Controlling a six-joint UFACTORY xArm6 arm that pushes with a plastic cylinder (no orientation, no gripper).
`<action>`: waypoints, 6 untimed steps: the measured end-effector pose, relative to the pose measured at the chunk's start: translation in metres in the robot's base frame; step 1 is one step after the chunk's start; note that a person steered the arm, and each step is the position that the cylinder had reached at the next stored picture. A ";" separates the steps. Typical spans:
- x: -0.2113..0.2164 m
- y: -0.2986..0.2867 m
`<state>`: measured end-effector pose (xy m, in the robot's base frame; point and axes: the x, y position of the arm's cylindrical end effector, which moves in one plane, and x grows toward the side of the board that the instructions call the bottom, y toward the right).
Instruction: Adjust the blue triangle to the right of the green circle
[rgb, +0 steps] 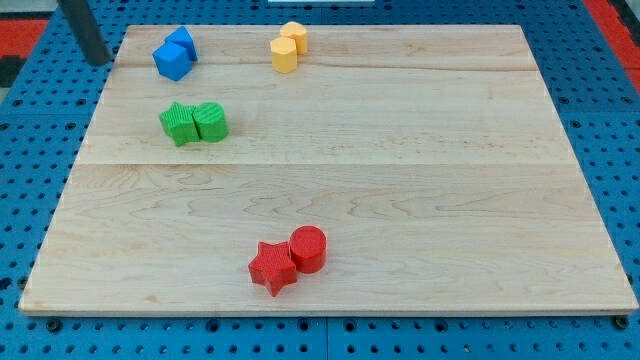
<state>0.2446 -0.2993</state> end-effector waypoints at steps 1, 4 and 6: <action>-0.041 0.037; 0.026 0.111; 0.047 0.181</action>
